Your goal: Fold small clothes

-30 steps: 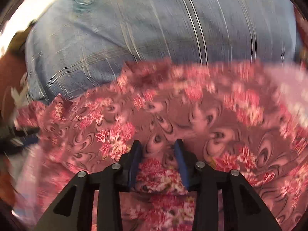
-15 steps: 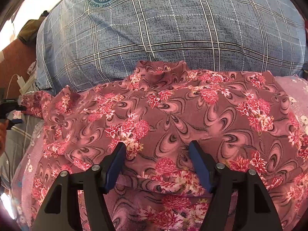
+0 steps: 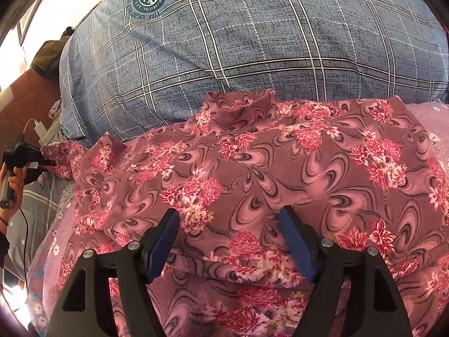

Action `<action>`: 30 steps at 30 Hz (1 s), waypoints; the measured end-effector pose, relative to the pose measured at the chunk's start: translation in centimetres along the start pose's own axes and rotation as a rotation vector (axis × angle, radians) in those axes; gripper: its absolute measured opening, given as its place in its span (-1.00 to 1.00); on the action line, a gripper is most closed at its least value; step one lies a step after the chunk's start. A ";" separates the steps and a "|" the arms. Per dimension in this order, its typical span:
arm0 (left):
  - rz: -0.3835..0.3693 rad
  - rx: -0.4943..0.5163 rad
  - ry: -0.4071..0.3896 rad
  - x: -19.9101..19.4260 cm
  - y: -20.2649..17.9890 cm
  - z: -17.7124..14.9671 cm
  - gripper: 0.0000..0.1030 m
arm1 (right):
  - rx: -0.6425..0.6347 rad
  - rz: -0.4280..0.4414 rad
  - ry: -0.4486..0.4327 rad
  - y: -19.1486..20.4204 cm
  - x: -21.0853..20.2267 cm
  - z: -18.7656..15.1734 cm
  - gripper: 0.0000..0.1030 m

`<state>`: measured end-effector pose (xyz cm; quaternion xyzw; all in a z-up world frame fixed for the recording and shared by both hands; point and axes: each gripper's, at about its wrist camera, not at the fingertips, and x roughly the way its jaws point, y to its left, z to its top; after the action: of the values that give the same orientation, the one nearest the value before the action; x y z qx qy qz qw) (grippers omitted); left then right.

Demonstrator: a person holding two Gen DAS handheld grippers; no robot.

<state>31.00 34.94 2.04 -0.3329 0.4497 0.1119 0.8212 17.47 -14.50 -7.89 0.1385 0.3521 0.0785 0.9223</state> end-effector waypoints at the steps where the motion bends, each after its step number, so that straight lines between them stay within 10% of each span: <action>1: -0.003 0.032 -0.007 -0.9 -0.7 -0.6 -0.88 | 0.004 0.005 -0.001 -0.1 0.0 0.0 0.48; 16: -0.223 0.447 -0.018 -9.4 -16.2 -15.8 -0.87 | 0.027 0.033 -0.009 -0.4 -0.3 0.0 0.48; 30: -0.284 0.486 0.375 5.5 -23.0 -27.0 -0.87 | 0.072 0.094 -0.025 -1.5 -0.6 -0.1 0.48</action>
<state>27.33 -0.44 -2.26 -0.2014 0.5557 -0.1772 0.7869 17.05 -16.04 -8.07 0.1888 0.3360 0.1075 0.9164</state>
